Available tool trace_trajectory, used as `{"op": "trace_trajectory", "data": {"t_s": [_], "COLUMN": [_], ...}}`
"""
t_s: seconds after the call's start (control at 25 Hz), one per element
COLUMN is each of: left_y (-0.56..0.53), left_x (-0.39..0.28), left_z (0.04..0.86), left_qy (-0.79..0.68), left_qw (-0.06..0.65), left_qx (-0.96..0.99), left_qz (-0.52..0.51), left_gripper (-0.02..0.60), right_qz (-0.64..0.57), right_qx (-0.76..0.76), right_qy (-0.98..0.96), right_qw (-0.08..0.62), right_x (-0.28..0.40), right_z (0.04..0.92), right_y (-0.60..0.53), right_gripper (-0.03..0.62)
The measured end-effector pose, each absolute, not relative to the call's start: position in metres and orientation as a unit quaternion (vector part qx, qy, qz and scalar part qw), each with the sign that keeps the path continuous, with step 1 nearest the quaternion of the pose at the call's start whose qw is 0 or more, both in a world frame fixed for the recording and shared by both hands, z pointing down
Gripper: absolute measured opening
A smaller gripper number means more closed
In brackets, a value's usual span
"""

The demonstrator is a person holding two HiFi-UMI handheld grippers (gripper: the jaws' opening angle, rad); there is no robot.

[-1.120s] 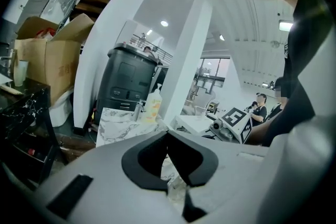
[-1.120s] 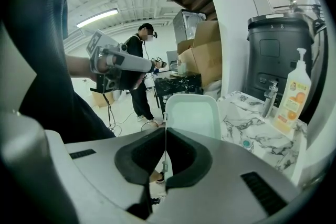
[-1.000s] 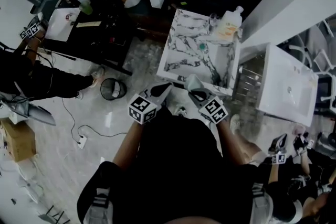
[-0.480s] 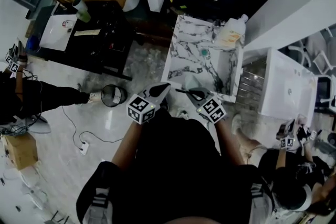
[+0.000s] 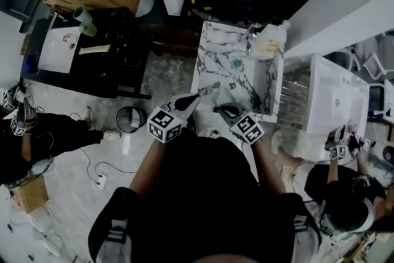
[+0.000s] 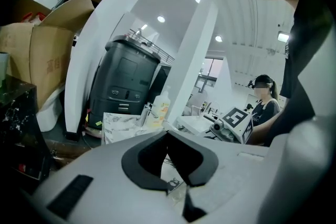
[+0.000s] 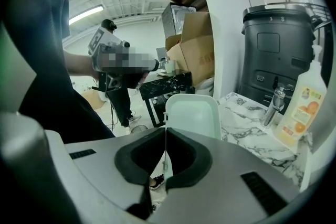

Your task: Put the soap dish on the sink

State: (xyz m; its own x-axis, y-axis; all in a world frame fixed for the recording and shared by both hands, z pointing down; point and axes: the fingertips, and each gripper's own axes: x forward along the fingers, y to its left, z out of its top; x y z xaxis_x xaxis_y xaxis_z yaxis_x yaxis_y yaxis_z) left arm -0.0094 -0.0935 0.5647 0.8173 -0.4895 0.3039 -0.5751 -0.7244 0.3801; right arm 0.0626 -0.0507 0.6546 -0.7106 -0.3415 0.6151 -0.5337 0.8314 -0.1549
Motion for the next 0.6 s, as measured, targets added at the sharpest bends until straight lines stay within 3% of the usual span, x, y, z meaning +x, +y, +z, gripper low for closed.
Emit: {"op": "trace_trajectory", "data": {"t_s": [0.6], "left_y": [-0.139], "left_x": [-0.025], "left_z": [0.567], "left_qy": [-0.266], "left_qw": [0.236], "left_qx": [0.930], "left_qz": [0.088], "left_gripper": [-0.002], "right_qz": [0.141], "right_qx": [0.240], "right_qy": [-0.913], "right_qw": [0.300], "right_x": [0.039], "right_z": [0.654], "right_y": [-0.095], "right_gripper": [-0.002]}}
